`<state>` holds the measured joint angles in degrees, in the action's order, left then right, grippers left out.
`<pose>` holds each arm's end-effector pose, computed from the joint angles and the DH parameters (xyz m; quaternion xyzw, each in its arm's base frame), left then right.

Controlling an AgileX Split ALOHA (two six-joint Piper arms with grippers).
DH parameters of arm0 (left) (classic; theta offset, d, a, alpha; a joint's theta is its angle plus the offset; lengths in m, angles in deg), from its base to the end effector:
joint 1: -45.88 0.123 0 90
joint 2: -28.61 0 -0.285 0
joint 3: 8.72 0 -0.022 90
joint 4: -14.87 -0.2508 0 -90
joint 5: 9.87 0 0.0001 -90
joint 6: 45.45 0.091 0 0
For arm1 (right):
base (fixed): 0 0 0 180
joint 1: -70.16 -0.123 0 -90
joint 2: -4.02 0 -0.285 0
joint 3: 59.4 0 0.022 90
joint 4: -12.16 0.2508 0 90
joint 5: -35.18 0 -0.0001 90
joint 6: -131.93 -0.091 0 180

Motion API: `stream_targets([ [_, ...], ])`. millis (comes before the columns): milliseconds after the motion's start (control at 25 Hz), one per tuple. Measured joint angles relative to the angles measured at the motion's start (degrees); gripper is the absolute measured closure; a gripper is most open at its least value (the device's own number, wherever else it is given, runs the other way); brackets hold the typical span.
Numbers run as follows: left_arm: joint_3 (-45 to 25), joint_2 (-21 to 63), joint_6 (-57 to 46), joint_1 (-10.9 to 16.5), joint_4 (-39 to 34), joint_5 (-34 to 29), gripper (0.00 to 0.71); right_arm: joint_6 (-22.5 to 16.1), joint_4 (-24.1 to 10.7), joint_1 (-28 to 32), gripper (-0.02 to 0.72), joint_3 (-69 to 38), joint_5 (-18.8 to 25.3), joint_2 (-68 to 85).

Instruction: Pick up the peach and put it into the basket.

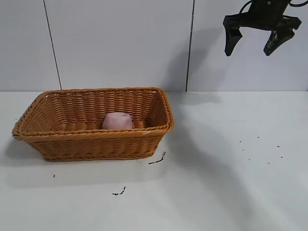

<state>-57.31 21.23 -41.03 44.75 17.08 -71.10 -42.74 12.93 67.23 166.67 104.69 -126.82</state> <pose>-0.0063 -0.0030 0.2766 0.0422 0.8523 -0.0043 0.5213 0.4728 0.0253 0.3014 -0.0693 0.9724 0.0020 0.2227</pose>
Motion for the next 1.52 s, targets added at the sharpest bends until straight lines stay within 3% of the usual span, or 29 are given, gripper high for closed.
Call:
stream_targets([
  [200, 0.0, 0.0, 0.0, 0.0, 0.0, 0.0, 0.018, -0.5, 0.6, 0.0, 0.014, -14.8, 0.0, 14.4],
  [640, 0.0, 0.0, 0.0, 0.0, 0.0, 0.0, 0.018, -1.7, 0.6, 0.0, 0.014, -58.2, 0.2, 58.3],
  [880, 0.0, 0.0, 0.0, 0.0, 0.0, 0.0, 0.018, -1.7, 0.6, 0.0, 0.014, -78.5, -4.2, 81.8],
  [1160, 0.0, 0.0, 0.0, 0.0, 0.0, 0.0, 0.018, -1.1, 0.6, 0.0, 0.014, -93.6, -9.9, 105.9],
  [1520, 0.0, 0.0, 0.0, 0.0, 0.0, 0.0, 0.018, -0.4, 0.2, 0.0, 0.014, -94.6, -11.1, 116.5],
])
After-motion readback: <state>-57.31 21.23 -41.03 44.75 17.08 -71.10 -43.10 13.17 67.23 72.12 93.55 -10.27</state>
